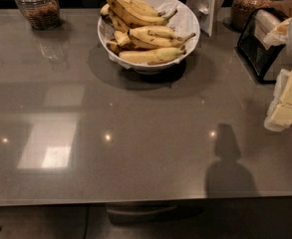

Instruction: Pick banana from white bowl

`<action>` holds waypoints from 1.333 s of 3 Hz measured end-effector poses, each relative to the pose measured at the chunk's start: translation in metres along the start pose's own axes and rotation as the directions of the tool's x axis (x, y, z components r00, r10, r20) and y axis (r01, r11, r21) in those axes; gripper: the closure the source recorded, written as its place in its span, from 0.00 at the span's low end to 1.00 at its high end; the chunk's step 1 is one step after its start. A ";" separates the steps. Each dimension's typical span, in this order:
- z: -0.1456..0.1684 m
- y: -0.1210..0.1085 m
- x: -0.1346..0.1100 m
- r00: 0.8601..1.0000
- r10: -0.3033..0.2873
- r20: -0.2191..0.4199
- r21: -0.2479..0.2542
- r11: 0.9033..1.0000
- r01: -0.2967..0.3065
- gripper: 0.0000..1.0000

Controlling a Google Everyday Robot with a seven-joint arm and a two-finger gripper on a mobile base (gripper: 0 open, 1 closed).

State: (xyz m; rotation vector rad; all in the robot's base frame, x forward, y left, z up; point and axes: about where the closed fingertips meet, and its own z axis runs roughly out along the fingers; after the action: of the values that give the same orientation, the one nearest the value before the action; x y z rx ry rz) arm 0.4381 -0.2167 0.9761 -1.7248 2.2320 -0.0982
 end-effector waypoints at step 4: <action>-0.008 -0.044 -0.086 0.908 -0.068 0.413 0.103 0.994 0.028 0.00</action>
Offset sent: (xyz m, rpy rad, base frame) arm 0.0205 0.0258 0.0156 0.1889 -0.1115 0.0712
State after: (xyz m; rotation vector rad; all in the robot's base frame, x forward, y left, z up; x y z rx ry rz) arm 0.4961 -0.1477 1.0126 -1.5748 1.8440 0.1404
